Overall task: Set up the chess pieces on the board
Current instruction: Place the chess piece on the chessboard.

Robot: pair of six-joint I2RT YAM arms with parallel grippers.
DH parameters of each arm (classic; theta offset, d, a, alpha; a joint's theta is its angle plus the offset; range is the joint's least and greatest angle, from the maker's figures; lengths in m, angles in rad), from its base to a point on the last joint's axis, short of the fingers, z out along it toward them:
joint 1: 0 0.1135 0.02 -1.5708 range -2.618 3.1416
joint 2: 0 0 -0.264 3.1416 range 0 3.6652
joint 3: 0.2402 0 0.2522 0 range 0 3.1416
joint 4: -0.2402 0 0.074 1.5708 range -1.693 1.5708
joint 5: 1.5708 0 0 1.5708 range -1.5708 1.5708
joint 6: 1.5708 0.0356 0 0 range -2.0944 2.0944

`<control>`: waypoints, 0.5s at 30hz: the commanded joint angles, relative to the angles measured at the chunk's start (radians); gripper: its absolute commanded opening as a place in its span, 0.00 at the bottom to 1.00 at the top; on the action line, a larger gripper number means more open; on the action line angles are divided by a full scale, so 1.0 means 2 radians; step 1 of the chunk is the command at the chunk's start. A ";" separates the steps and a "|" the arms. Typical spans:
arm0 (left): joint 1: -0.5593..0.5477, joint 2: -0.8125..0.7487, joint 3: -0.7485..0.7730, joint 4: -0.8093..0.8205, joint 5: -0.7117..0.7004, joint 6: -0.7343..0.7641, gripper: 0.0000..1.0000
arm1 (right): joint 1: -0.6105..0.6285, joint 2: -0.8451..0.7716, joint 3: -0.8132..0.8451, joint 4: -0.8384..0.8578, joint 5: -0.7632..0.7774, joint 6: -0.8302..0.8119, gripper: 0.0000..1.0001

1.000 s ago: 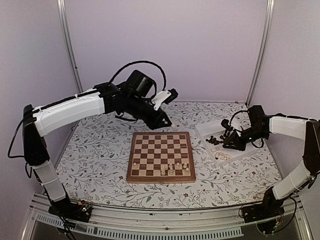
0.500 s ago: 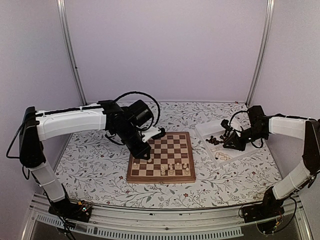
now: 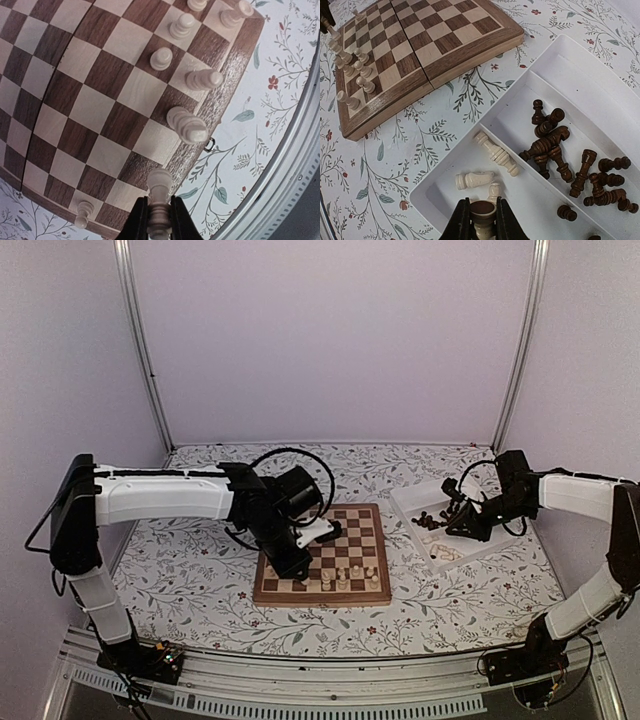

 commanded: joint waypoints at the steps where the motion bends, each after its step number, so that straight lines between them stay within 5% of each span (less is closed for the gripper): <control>1: -0.005 0.016 0.013 0.009 -0.009 -0.008 0.05 | 0.004 -0.011 -0.006 0.005 0.001 0.003 0.13; 15: -0.007 0.050 0.029 0.016 0.004 -0.004 0.07 | 0.005 -0.012 -0.006 0.005 0.003 0.003 0.13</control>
